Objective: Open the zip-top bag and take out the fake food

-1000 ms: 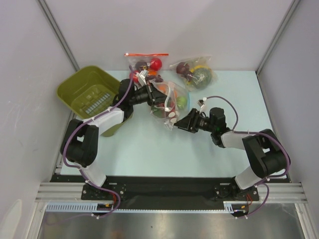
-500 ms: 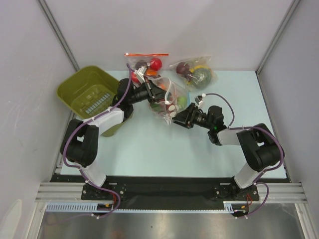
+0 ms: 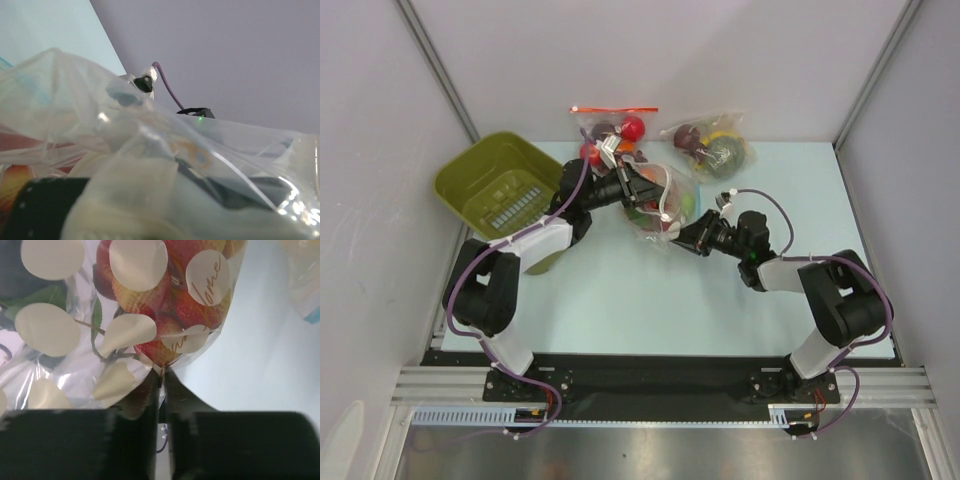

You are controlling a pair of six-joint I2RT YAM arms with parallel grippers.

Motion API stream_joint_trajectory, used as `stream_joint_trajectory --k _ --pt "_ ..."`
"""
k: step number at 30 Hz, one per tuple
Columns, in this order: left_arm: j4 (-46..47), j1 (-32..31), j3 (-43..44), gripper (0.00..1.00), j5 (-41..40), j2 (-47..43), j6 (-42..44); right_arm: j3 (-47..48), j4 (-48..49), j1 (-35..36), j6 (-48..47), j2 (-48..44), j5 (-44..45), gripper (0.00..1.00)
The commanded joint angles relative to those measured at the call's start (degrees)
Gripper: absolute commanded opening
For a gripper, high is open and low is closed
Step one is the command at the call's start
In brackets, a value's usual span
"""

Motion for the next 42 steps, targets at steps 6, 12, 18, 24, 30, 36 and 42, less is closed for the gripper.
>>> stream_joint_trajectory --k 6,12,18,24,30,36,42 --pt "2.3 0.2 1.0 0.00 3.7 -2.0 -0.1 -1.2 -7.7 -2.9 -3.3 -7.4 5.7 0.00" --pt "3.5 1.9 1.6 0.00 4.2 -3.3 -3.3 -3.3 -21.0 -6.3 -12.0 -14.3 8.8 0.00" --pt "9.4 2.0 1.1 0.00 4.0 -3.6 -8.6 -3.3 -28.0 -6.4 -17.1 -14.5 10.2 0.00" --pt "9.0 2.0 3.1 0.00 4.5 -4.3 -9.8 -3.3 -30.5 -6.4 -19.6 -13.2 11.3 0.00" --pt "9.1 2.2 3.0 0.00 3.3 -4.5 -10.0 -1.8 -33.4 -6.4 -22.0 -11.5 12.1 0.00" --pt "9.4 2.7 4.3 0.00 3.2 -3.6 -9.5 -1.7 -38.3 -6.4 -25.4 -12.0 13.4 0.00" --pt "8.3 2.7 4.2 0.00 3.2 -3.3 -8.1 -1.9 -41.6 -6.4 -27.6 -13.0 15.2 0.00"
